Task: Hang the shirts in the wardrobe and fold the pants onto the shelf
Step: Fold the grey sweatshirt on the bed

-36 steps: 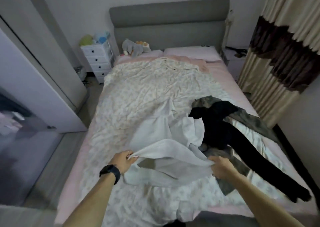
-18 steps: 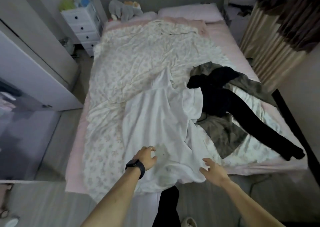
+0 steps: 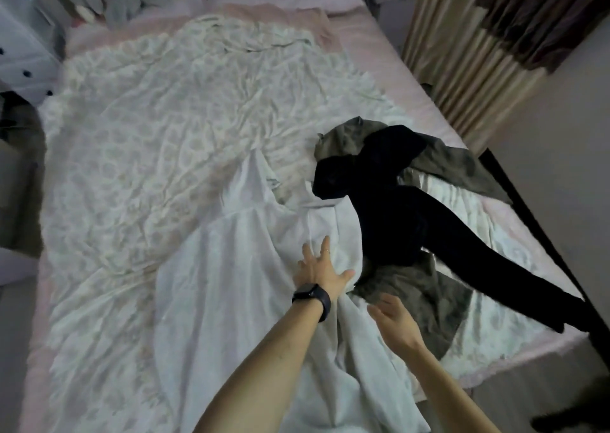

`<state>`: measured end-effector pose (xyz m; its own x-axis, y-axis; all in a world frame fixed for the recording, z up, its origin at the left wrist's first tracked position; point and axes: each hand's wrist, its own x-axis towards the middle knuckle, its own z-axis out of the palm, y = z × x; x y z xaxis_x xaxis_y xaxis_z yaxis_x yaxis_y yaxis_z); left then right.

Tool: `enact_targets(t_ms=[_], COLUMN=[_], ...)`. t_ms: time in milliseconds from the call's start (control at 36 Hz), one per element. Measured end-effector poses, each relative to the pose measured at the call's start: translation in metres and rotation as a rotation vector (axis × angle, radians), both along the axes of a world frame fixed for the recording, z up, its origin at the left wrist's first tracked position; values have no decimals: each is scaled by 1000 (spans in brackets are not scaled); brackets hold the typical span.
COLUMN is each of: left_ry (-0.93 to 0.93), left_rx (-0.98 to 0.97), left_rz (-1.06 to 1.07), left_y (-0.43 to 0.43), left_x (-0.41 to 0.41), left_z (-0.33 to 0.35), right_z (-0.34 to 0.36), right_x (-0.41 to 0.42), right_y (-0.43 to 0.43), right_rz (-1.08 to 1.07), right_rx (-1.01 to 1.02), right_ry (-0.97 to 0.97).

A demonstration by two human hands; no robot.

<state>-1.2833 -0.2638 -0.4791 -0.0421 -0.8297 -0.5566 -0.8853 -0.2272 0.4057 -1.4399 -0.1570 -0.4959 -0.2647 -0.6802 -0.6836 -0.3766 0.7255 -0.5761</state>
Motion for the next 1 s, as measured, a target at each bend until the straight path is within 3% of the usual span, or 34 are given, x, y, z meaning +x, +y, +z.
enact_targets(t_ms=[167,306,500,750,861,1000], left_ry=[-166,56,129,-138,-299,-137], left_rx=[10,-33,-265,-529,-325,-130], left_rz=[-135,-107,433,1063,1115,1059], left_y=[-35,-25,-20,98,166,209], left_x=[-16,0,82,289,352,399], left_z=[-72,-89,-5,121,130,97], right_z=[-30,-55,-24,36,40,22], right_x=[-10,-9,16,100,146,203], right_y=[-27,-14,-28,-61,-55,-44], right_rz=[146,358,287,594,745,890], right_rx=[28,160,40,-50,-52,-26], right_ry=[9,57,33,-32,-57,-12])
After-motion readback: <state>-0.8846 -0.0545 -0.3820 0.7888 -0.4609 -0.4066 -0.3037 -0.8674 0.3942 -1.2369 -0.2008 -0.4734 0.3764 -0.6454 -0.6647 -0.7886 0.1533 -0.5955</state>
